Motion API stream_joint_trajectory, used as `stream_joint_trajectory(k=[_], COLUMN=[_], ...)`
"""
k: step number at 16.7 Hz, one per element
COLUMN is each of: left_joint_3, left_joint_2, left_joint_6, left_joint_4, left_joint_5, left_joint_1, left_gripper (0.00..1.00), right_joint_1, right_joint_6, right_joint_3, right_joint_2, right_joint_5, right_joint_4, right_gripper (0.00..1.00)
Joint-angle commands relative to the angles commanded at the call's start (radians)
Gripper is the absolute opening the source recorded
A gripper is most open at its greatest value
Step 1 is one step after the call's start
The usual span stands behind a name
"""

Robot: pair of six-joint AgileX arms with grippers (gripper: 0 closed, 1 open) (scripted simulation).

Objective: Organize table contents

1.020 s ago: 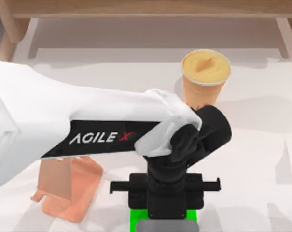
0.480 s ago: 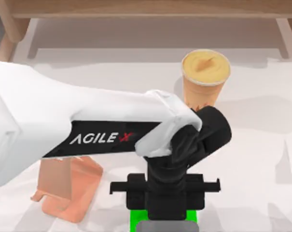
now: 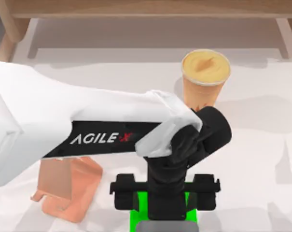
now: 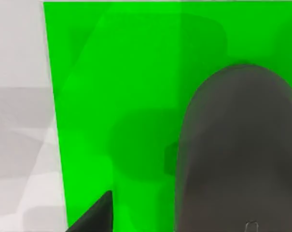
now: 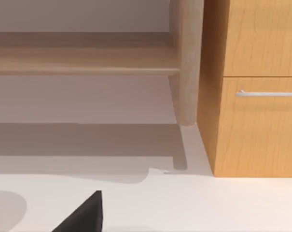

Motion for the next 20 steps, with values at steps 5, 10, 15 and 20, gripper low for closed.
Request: stream_joint_trajectory(k=[5,10,15,20], left_joint_3=[0.000,0.056,0.162,0.287], left_joint_2=[-0.001,0.008,0.068,0.142], left_joint_6=[0.000,-0.148,-0.529,-1.059], left_joint_4=[0.000,-0.025,-0.082,-0.152], left_joint_5=[0.000,-0.003,-0.004,-0.005], left_joint_1=[0.001,0.052,0.178,0.353], left_gripper=[1.00,1.00,1.00,1.00], right_joint_1=[0.000,0.000,0.000,0.000], right_joint_6=[0.000,0.000,0.000,0.000], right_joint_3=[0.000,0.000,0.000,0.000], right_joint_2=[0.000,0.000,0.000,0.000], right_joint_5=[0.000,0.000,0.000,0.000], right_joint_4=[0.000,0.000,0.000,0.000], right_gripper=[1.00,1.00,1.00,1.00])
